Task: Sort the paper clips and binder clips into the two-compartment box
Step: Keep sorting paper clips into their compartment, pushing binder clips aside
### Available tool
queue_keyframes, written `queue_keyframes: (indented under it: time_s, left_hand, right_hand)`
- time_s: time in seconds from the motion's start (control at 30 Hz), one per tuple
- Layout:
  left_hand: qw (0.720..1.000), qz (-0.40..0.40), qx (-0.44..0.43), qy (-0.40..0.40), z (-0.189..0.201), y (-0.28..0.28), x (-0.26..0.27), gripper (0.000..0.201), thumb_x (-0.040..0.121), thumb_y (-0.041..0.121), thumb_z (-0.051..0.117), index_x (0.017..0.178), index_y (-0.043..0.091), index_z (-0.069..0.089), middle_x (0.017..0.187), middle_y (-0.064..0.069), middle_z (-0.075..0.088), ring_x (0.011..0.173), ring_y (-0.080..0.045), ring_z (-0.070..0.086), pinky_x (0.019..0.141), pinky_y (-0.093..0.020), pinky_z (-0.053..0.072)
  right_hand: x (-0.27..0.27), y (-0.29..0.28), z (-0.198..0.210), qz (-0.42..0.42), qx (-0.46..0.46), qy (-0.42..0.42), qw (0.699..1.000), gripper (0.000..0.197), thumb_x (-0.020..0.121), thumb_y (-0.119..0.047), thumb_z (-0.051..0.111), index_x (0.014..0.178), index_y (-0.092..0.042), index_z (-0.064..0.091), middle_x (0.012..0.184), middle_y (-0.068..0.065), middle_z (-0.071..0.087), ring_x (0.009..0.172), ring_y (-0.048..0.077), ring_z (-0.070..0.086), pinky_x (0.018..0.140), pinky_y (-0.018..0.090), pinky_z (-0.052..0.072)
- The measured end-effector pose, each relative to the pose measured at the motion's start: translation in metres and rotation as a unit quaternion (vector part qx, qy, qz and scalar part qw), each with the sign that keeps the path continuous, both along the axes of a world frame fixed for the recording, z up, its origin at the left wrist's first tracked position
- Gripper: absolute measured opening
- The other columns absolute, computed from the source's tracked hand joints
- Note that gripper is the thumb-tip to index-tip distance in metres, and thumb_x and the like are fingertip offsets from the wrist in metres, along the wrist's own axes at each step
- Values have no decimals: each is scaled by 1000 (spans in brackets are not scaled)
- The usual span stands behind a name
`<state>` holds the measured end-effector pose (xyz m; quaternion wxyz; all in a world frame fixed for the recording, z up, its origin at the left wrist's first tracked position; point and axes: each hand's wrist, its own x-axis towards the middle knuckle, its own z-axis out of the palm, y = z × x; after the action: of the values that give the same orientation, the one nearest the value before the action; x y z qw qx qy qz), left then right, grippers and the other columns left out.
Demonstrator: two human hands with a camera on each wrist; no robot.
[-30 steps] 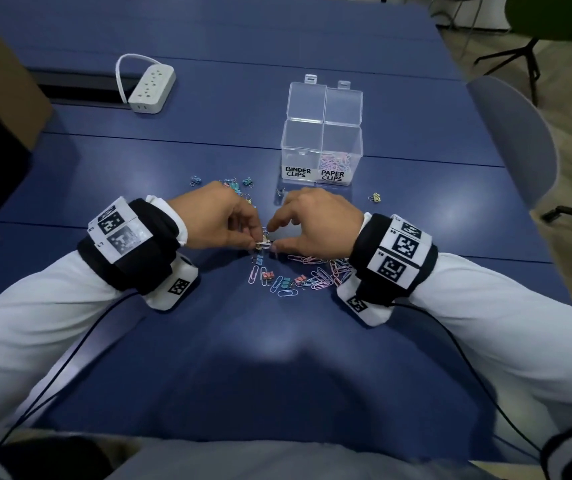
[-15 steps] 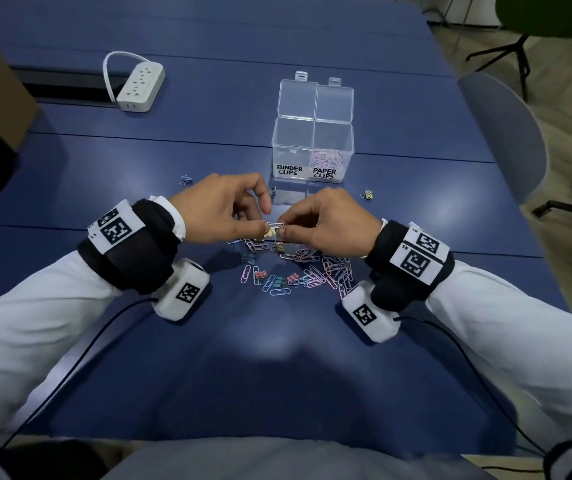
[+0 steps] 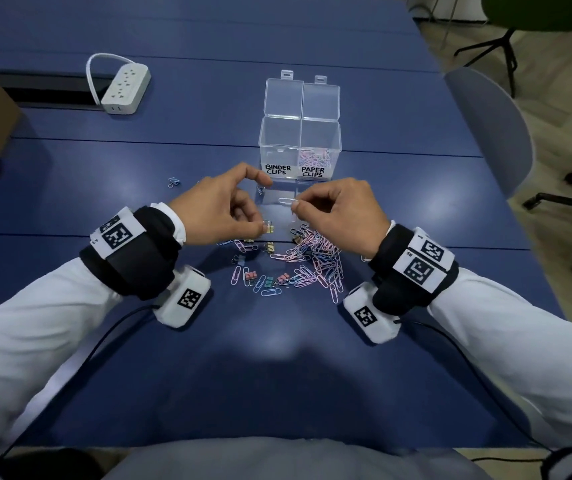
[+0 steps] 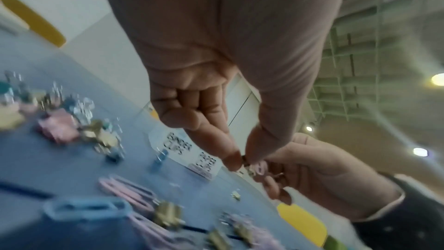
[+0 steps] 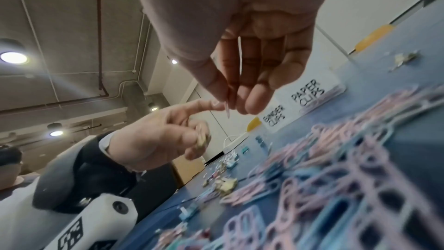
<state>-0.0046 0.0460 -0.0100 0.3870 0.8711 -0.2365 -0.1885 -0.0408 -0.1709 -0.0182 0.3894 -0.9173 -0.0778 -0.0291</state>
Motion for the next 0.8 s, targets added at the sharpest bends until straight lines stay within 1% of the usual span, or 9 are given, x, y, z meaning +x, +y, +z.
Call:
queue_keyframes:
  time_s: [0.07,0.17,0.2,0.3,0.4,0.5,0.63,0.7,0.8]
  left_hand:
    - [994,-10,77,-82,-2,10,5,47,76,27,75,115,31,49,75,8,72,57,-4,59,61,-6,44]
    - [982,-20,158,-100,-6,28,13,32,77,21,73,103,31,60,72,10,70,63,5,59,60,-1,38]
    - [979,-24,177,-97,-7,32,14,28,77,21,73,101,30,62,73,11,69,64,6,59,62,-2,39]
    - [969,-38,200,-142,-11,33,15,27,79,30,72,105,28,64,81,8,62,63,0,55,73,-23,46]
    - [958,-72,179,-211,-11,17,15,30,79,37,70,108,31,63,84,6,48,68,1,47,73,-25,40]
    - [948,-149,186,-209,-8,-9,13,36,84,39,65,120,36,59,93,8,47,72,-10,51,73,-30,47]
    - [913,-241,268,-192,-9,-36,10,49,88,40,59,135,39,46,104,4,48,84,-14,51,76,-32,48]
    - [908,-251,274,-194,-10,-37,12,45,88,38,60,132,39,50,106,1,53,83,-14,49,76,-32,48]
    - [919,-232,252,-194,-12,-23,16,38,86,34,64,124,37,60,102,0,58,83,-16,55,76,-35,50]
  right_hand:
    - [2,-12,2,-3,-52,7,999,16,83,-29,65,79,-18,75,70,-6,71,64,6,62,66,11,47]
    - [0,-34,5,4,-124,48,991,17,81,-32,66,75,-18,73,64,-6,67,61,8,59,69,21,49]
    - [-2,-40,5,12,-146,61,987,17,81,-33,66,74,-19,72,64,-6,67,61,9,59,71,23,51]
    - [-6,-51,3,27,-184,87,979,15,77,-39,68,72,-25,71,66,-9,69,67,9,64,74,31,55]
    - [-9,-52,4,43,-224,123,966,14,77,-43,68,75,-29,71,66,-14,66,72,11,65,75,32,55]
    - [-8,-47,4,47,-258,113,958,16,78,-43,68,81,-28,71,68,-14,63,76,14,63,73,29,52]
    - [-6,-45,2,45,-276,102,955,14,76,-43,69,82,-31,70,65,-16,59,75,13,61,74,30,53]
    - [-7,-48,2,40,-261,91,960,12,75,-42,70,82,-33,70,66,-16,61,74,11,62,73,30,53]
    - [-9,-54,2,31,-228,77,970,13,74,-40,72,83,-31,70,73,-14,64,74,9,59,76,32,52]
